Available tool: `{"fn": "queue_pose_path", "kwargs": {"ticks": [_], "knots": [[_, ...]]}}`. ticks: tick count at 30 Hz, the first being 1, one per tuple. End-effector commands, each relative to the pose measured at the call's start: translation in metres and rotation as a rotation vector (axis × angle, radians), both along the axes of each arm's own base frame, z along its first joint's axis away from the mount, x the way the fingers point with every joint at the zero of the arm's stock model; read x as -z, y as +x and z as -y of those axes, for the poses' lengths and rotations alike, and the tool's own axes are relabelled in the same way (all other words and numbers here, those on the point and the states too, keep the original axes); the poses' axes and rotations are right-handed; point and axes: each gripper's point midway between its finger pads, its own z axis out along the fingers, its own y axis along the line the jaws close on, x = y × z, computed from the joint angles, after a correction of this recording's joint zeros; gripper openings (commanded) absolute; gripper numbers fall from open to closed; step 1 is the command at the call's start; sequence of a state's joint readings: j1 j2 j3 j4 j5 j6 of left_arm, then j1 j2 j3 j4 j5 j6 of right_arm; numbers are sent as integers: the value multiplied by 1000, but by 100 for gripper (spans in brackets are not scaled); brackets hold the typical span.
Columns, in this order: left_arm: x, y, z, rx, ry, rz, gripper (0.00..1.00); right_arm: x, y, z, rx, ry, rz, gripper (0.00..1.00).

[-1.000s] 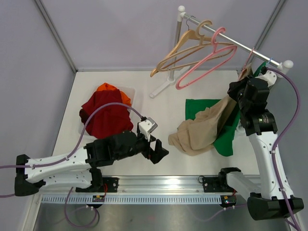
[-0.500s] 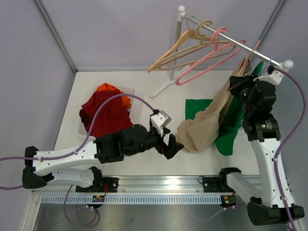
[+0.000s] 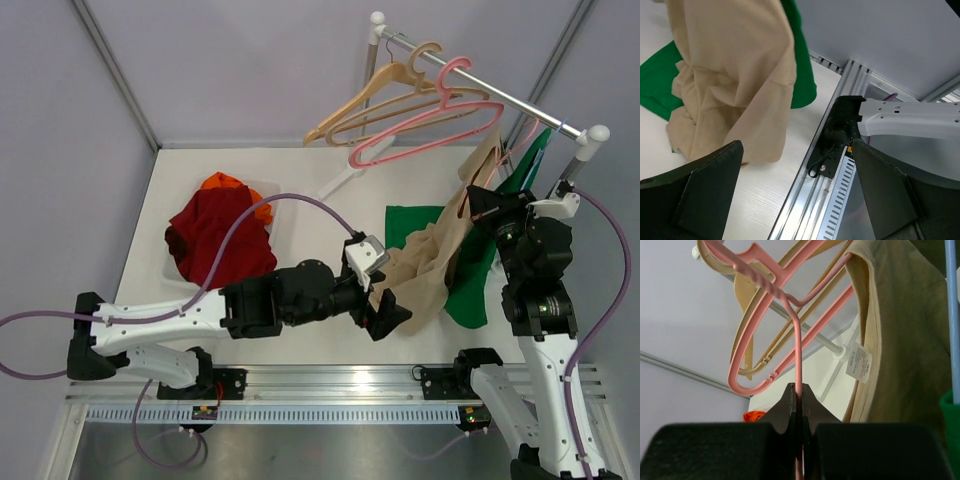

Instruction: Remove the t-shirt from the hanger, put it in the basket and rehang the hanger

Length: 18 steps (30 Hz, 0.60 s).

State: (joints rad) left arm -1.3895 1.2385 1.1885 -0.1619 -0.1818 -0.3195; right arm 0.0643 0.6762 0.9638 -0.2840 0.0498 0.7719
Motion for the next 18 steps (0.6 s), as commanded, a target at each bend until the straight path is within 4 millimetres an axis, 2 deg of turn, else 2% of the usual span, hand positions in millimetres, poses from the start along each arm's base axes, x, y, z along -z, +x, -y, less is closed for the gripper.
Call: {"fn": "queue_pose_path", "kwargs": {"ticks": [1,4,6,7,8,10,14,16,18], "knots": [[-31,-8,23,40,-82,54,97,-38,-15,-13,-77,82,133,0],[-33,0,33,13,-100,87,98,-51,-25,-26,-151,96,160,0],[-22,3,48,19,-65,98,98,-59,-30,-31,-177,100,173,0],[-28,2,53,27,-75,98,98,-62,-32,-32,-179,97,181,0],[-15,1,64,43,-50,85,97,-68,-34,-32,-183,92,194,0],[-15,3,73,38,-49,77,96,-73,-37,-36,-206,69,203,0],[5,14,78,-22,0,80,91,-87,-48,-38,-228,50,239,0],[7,16,80,-23,6,83,80,-88,-51,-40,-242,38,234,0],[11,16,79,-26,14,83,42,-93,-56,-42,-255,32,245,0]]}}
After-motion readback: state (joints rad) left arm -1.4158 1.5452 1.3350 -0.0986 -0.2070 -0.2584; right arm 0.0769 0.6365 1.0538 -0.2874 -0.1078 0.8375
